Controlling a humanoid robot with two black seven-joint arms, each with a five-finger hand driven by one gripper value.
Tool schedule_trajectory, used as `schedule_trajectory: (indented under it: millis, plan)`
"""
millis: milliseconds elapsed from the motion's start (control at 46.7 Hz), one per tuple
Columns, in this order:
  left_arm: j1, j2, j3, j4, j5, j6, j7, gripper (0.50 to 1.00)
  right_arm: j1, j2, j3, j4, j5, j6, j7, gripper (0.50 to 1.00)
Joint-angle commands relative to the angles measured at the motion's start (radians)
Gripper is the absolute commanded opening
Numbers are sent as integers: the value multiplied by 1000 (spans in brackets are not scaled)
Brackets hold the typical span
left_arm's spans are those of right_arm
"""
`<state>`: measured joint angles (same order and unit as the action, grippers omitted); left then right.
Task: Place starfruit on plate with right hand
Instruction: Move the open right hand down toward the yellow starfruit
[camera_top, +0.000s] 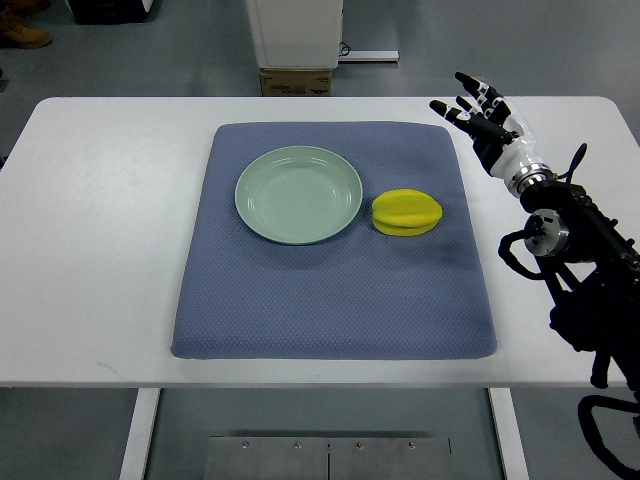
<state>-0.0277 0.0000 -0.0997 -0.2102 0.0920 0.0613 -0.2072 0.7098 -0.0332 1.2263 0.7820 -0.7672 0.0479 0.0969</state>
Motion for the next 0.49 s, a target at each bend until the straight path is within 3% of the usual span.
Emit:
schedule_trajectory:
  millis: [0,257,471]
  plan:
    - [-1,0,0,0,0,0,0,1000,2,-33,-50,0,-7,15,18,1000]
    - [0,0,0,0,0,0,0,1000,7,-131,-195,25,-98,39,70,1000]
    - [0,0,0,0,0,0,0,1000,8,-232,-389,126,-184,55,115,1000]
